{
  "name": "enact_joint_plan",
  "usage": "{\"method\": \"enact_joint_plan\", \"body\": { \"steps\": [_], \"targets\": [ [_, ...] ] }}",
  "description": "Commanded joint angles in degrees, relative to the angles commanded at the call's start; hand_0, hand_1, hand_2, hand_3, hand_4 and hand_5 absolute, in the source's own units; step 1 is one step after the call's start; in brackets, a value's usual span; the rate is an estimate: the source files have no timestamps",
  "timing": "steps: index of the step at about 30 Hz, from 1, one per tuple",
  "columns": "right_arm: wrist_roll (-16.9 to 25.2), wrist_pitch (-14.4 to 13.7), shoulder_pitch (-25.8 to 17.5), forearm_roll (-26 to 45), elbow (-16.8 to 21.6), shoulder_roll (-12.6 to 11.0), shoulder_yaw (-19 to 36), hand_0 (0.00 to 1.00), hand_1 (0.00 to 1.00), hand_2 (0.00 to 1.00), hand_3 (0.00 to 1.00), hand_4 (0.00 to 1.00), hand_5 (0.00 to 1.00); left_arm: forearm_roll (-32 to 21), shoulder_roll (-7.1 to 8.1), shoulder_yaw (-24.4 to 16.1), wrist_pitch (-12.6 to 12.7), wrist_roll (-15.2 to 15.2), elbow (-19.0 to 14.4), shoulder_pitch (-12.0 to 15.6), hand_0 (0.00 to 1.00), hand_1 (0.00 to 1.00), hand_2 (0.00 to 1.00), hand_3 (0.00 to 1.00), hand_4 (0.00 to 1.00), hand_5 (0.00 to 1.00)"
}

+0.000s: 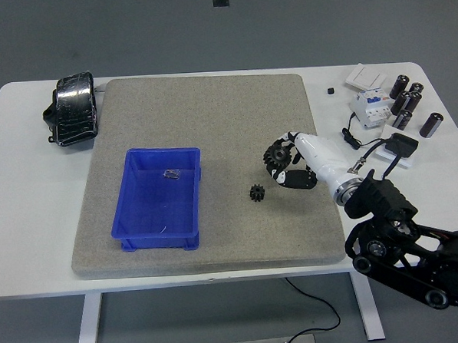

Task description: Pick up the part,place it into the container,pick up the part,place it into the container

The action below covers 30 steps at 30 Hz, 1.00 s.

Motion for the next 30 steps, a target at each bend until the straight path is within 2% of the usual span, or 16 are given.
{"method": "enact_joint_plan", "body": {
  "steps": [6,8,9,14,15,20,21,23,26,27,30],
  "targets": [
    [4.51,-4.98,3.6,7.34,0.56,2.95,-3.61,0.302,0.508,0.455,0.602,0.566,0.029,0.42,0.0,-0.21,-0.14,0.23,-0.07,-0.03,0.67,0.665,0.66,0.627,0.677,0.536],
    [5.55,-5.15,5.24,10.12,0.61,3.89,-5.72,0.302,0.508,0.455,0.602,0.566,0.029,0.6,0.04,-0.32,-0.16,0.39,-0.13,0.02,0.67,0.665,0.66,0.627,0.677,0.536],
    [5.94,-4.84,5.94,11.41,0.58,4.29,-6.6,0.344,0.525,0.497,0.632,0.549,0.023,0.68,0.06,-0.37,-0.17,0.46,-0.16,0.06,0.669,0.665,0.659,0.628,0.686,0.559],
    [7.84,-1.22,9.32,15.95,0.18,6.46,-10.09,0.344,0.525,0.497,0.632,0.549,0.023,0.93,0.1,-0.49,-0.23,0.77,-0.27,0.24,0.669,0.665,0.659,0.628,0.686,0.559],
    [8.07,-0.33,9.97,16.31,0.11,6.85,-10.77,0.427,0.574,0.598,0.664,0.477,0.09,0.97,0.1,-0.5,-0.25,0.81,-0.27,0.25,0.667,0.665,0.659,0.629,0.691,0.562],
    [8.42,3.1,12.42,17.49,-0.56,8.05,-13.77,0.427,0.574,0.598,0.664,0.477,0.09,1.2,0.11,-0.58,-0.39,0.85,-0.24,0.12,0.667,0.665,0.659,0.629,0.691,0.562],
    [8.25,3.79,12.81,17.52,-0.79,8.26,-14.28,0.544,0.647,0.64,0.677,0.444,0.17,1.24,0.12,-0.6,-0.41,0.87,-0.24,0.08,0.667,0.664,0.658,0.628,0.694,0.566],
    [7.92,4.82,13.4,17.43,-1.19,8.64,-15.01,0.544,0.647,0.64,0.677,0.444,0.17,1.28,0.15,-0.6,-0.42,0.91,-0.25,0.03,0.667,0.664,0.658,0.628,0.694,0.566],
    [7.62,5.68,13.81,17.82,-2.01,9.28,-15.68,0.544,0.647,0.64,0.677,0.444,0.17,1.4,0.21,-0.67,-0.45,1.0,-0.27,-0.02,0.667,0.664,0.658,0.628,0.694,0.566],
    [7.72,5.75,13.78,18.38,-2.32,9.51,-15.8,0.682,0.738,0.697,0.698,0.495,0.234,1.4,0.23,-0.69,-0.44,1.0,-0.26,-0.03,0.666,0.664,0.657,0.628,0.694,0.565],
    [8.25,5.85,13.5,20.3,-3.01,10.0,-15.97,0.682,0.738,0.697,0.698,0.495,0.234,1.17,0.25,-0.74,-0.36,0.92,-0.21,-0.11,0.666,0.664,0.657,0.628,0.694,0.565]
  ]
}}
